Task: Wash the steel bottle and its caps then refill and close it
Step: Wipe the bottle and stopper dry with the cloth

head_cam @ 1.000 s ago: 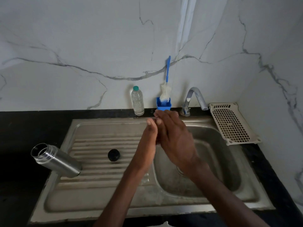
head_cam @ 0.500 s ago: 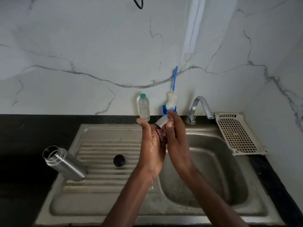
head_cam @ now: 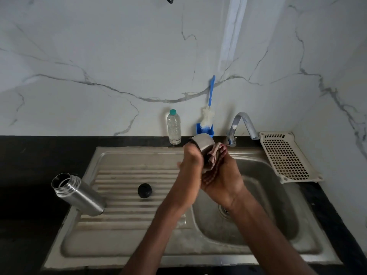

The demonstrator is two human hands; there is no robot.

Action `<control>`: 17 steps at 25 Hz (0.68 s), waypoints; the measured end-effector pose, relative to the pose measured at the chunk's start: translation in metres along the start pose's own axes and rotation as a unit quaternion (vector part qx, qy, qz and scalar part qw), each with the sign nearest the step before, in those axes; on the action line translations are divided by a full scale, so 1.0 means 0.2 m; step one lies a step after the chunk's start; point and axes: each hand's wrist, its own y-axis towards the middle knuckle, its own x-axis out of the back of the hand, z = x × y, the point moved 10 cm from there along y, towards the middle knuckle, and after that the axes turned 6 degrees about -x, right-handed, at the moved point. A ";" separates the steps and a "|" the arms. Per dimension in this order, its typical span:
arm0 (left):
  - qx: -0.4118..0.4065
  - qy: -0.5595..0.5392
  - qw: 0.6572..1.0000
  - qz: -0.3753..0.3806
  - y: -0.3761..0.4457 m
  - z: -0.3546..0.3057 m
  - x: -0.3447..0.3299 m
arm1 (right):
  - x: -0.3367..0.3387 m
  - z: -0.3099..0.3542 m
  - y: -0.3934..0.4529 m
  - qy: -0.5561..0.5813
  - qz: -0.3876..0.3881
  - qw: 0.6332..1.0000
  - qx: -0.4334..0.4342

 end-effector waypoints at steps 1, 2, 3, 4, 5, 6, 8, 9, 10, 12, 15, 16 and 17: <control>-0.035 0.126 0.991 0.023 0.00 -0.02 0.00 | -0.01 -0.04 0.00 0.013 0.017 1.000 -0.005; -0.060 0.228 0.971 0.046 0.00 -0.02 0.01 | -0.01 -0.07 -0.01 0.029 0.027 0.999 -0.013; -0.074 0.273 0.957 0.059 0.00 -0.01 0.02 | -0.01 -0.09 -0.02 0.033 0.025 0.999 -0.016; -0.084 0.314 0.943 0.073 0.00 0.01 0.04 | 0.00 -0.09 -0.04 0.019 0.005 1.000 -0.017; -0.094 0.351 0.928 0.077 -0.01 0.02 0.07 | 0.03 -0.08 -0.05 -0.011 -0.022 1.000 -0.013; -0.093 0.388 0.914 0.081 -0.01 0.04 0.09 | 0.06 -0.07 -0.07 -0.052 -0.048 0.997 -0.009; -0.028 0.322 0.943 0.075 -0.03 0.15 0.17 | 0.07 -0.02 -0.12 -0.147 -0.093 0.985 0.023; 0.042 0.206 0.976 0.062 -0.05 0.21 0.20 | 0.07 0.02 -0.14 -0.190 -0.117 0.974 0.052; 0.104 0.067 0.991 0.044 -0.07 0.28 0.22 | 0.08 0.06 -0.16 -0.235 -0.142 0.957 0.089; 0.167 -0.140 0.976 0.001 -0.09 0.32 0.23 | 0.05 0.20 -0.20 -0.381 -0.178 0.881 0.215; 0.202 -0.321 0.925 -0.014 -0.08 0.28 0.14 | -0.10 0.23 -0.18 -0.646 -0.105 0.662 0.365; 0.215 -0.340 0.916 -0.010 -0.07 0.26 0.11 | -0.13 0.17 -0.16 -0.726 -0.092 0.562 0.384; 0.223 -0.323 0.920 -0.002 -0.07 0.26 0.09 | -0.14 0.13 -0.15 -0.772 -0.097 0.489 0.395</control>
